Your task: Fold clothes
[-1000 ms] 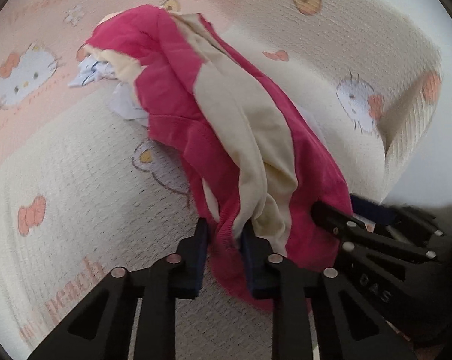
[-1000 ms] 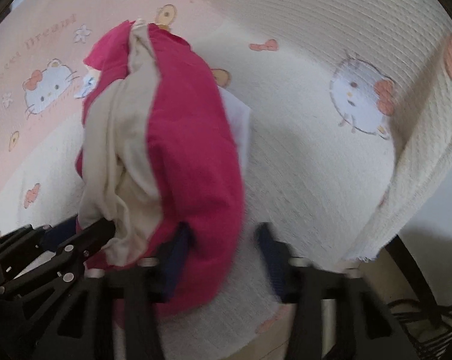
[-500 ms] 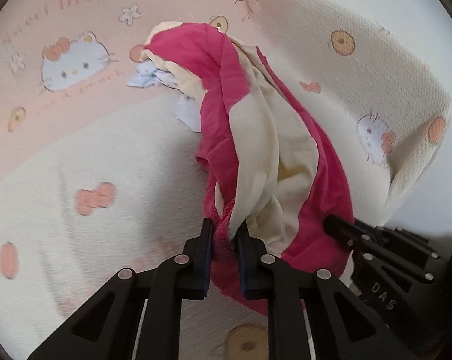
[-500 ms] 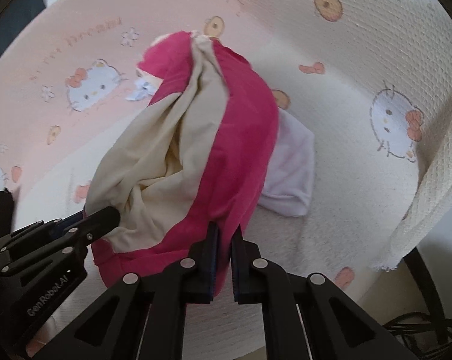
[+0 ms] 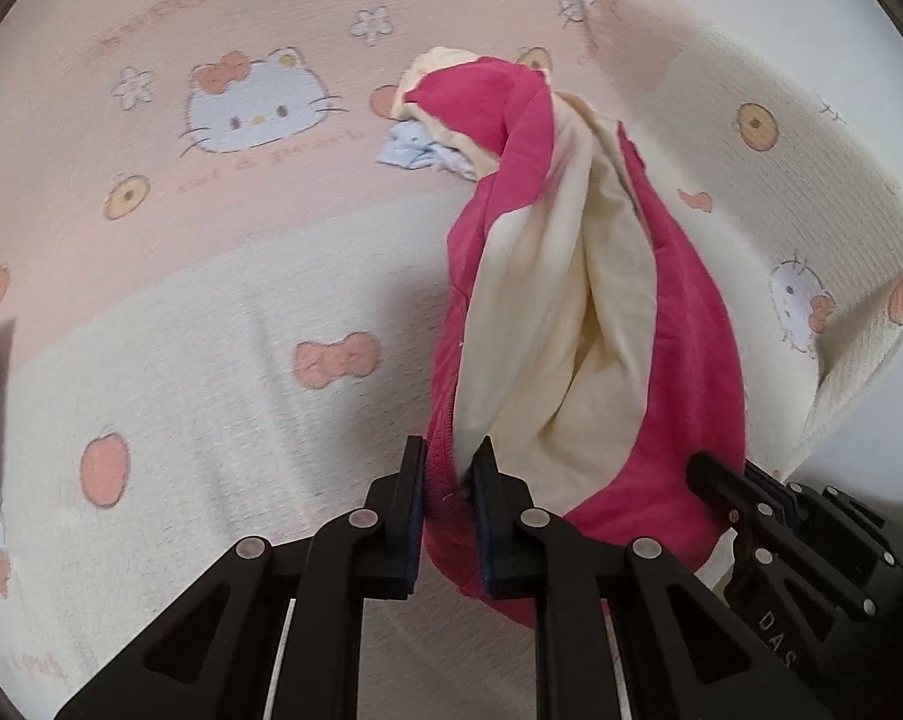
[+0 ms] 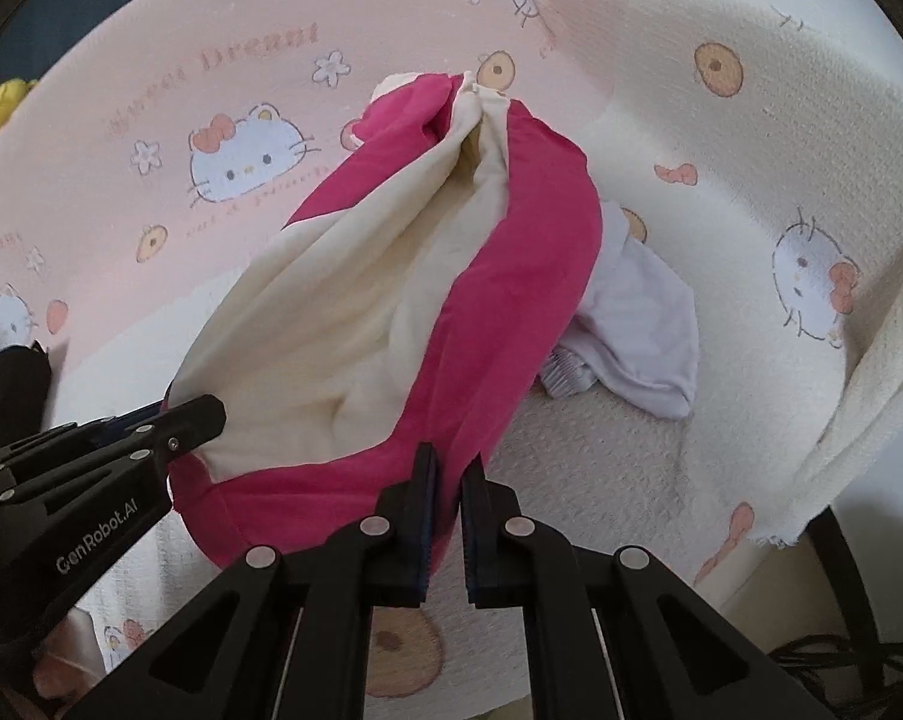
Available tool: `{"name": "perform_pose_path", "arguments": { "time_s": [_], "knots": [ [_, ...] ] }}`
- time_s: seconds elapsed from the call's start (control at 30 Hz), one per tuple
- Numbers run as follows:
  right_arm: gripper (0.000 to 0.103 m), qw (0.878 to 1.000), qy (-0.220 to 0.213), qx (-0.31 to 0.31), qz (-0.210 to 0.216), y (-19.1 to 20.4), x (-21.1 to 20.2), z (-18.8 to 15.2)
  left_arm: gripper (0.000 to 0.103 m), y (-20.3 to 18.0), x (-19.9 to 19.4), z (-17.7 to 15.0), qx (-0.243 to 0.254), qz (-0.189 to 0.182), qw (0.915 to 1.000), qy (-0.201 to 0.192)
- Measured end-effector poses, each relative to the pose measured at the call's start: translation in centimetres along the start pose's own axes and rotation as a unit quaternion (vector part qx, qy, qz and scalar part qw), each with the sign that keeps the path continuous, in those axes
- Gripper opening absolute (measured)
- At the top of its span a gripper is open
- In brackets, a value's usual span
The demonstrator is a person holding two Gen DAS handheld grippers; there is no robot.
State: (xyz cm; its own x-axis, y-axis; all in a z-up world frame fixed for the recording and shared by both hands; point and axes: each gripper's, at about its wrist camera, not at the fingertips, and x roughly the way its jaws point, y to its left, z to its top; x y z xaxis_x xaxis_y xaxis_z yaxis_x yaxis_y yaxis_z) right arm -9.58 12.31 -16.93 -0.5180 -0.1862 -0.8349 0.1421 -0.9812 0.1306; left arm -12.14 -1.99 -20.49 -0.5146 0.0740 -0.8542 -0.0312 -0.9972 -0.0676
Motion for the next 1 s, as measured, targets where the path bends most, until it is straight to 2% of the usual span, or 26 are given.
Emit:
{"name": "perform_pose_path", "arguments": {
  "time_s": [0.13, 0.3, 0.57, 0.8, 1.0],
  "knots": [
    [0.005, 1.0, 0.007, -0.001, -0.001, 1.7, -0.2, -0.3, 0.012, 0.1, -0.6, -0.8, 0.021, 0.027, 0.9994, -0.004],
    [0.005, 0.999, 0.015, -0.019, -0.029, 4.6, -0.2, -1.0, 0.012, 1.7, -0.7, -1.4, -0.005, 0.021, 0.9997, 0.007],
    [0.005, 0.998, 0.037, -0.041, -0.014, 7.1, 1.0, -1.4, 0.012, 5.5, -0.5, -2.2, -0.06, -0.002, 0.9978, 0.028],
    [0.005, 0.996, 0.056, -0.066, -0.002, 8.3, 2.1, -2.1, 0.012, 6.2, 0.3, -3.3, -0.049, 0.022, 0.9971, 0.053],
    [0.005, 0.996, 0.057, -0.069, -0.002, 7.8, 2.8, -3.0, 0.013, 6.7, 0.9, -4.6, -0.063, 0.002, 0.9956, 0.07]
  ]
}}
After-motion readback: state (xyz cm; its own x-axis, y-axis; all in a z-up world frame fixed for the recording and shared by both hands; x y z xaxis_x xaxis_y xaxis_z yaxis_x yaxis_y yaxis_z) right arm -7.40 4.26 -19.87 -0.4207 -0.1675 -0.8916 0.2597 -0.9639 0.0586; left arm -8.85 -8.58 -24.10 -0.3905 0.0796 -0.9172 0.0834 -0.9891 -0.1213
